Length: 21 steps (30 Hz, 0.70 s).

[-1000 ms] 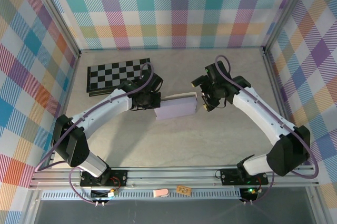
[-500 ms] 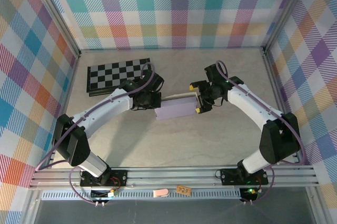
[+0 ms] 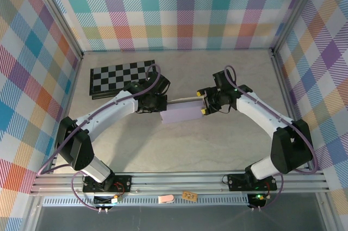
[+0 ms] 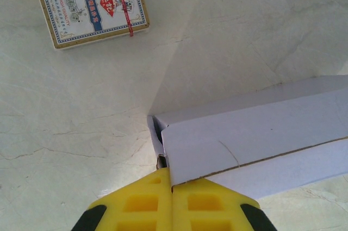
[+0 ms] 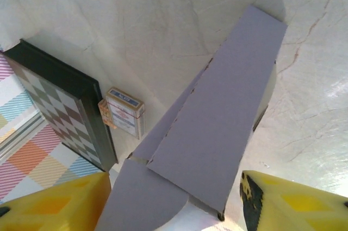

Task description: Fold the paper box

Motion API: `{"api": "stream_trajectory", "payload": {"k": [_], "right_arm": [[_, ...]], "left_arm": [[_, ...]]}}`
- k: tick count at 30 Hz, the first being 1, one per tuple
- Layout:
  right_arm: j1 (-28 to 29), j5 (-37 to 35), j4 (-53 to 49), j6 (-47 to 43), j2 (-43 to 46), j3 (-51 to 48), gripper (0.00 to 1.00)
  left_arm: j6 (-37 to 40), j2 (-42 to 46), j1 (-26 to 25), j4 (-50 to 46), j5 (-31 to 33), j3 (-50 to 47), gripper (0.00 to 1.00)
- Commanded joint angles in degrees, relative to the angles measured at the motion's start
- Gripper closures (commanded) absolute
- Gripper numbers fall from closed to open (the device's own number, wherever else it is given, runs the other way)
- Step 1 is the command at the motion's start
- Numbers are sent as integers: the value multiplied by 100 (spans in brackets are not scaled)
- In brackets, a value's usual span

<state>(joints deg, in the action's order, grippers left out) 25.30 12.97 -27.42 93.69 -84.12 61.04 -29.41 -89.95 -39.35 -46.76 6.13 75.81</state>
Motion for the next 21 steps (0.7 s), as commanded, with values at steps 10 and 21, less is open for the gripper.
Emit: {"api": "stream_trajectory", "payload": {"k": [10,21], "right_arm": [[2,-72,-63,-220,64,-443,41],[1,-85,-313,-510,52,-422,52]], "left_arm": [[-218,-348,-143,-495,-393,-100,100],[-304,-356,-178,-424,-442,-119,100]]}}
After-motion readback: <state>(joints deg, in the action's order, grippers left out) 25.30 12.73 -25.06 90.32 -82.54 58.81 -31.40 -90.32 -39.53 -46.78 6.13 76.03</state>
